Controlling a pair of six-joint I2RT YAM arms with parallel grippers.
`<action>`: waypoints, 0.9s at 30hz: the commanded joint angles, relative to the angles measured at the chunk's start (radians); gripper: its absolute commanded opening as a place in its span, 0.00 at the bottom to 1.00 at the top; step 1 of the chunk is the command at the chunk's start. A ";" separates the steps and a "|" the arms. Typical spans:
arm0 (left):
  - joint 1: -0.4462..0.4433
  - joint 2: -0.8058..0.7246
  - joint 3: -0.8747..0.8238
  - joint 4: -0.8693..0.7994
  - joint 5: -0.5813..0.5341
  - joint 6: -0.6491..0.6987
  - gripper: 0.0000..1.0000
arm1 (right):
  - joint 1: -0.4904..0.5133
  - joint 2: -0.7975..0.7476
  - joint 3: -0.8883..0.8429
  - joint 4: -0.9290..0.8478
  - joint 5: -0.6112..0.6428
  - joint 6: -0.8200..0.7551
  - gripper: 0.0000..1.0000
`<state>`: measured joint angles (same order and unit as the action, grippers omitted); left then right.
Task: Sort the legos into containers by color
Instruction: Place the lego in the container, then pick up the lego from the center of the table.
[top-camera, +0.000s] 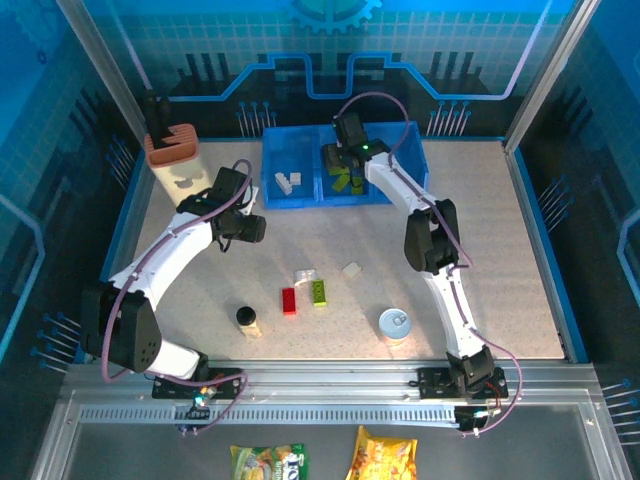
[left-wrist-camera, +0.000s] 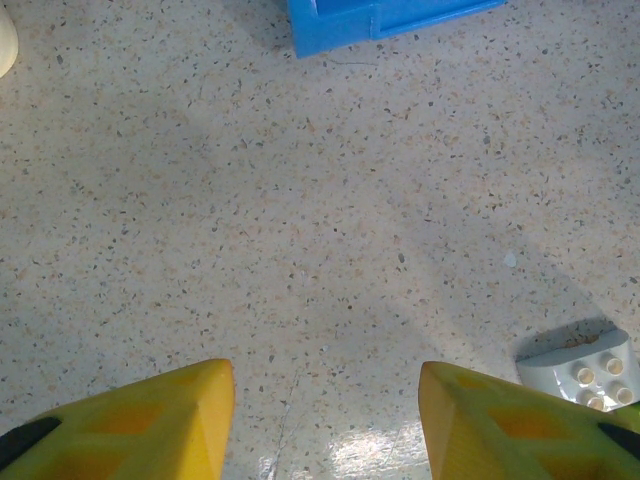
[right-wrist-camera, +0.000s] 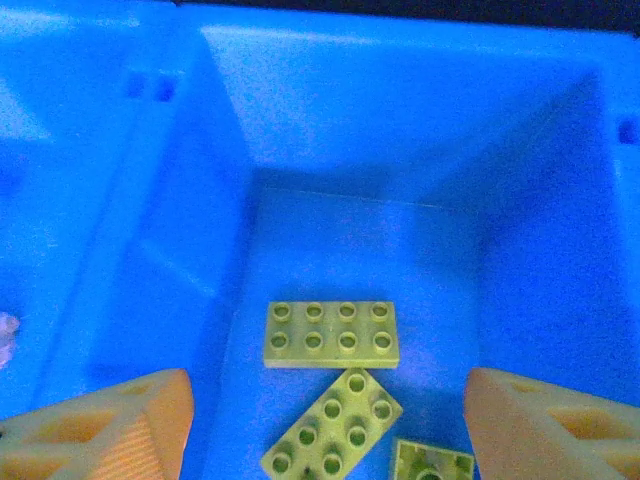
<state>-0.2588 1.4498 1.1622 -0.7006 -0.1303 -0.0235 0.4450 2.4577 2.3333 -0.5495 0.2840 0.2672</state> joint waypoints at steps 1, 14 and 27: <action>0.007 -0.029 -0.015 0.005 0.012 0.000 0.53 | 0.027 -0.099 -0.041 -0.050 -0.012 -0.069 0.72; 0.007 -0.028 -0.010 0.003 0.025 -0.001 0.53 | 0.089 -0.284 -0.255 -0.265 -0.131 -0.215 0.70; 0.007 -0.019 -0.008 -0.001 0.023 0.003 0.54 | 0.213 -0.453 -0.588 -0.313 -0.187 -0.284 0.69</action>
<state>-0.2588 1.4498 1.1622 -0.7010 -0.1226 -0.0235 0.6350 2.0655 1.7924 -0.8349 0.1509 0.0410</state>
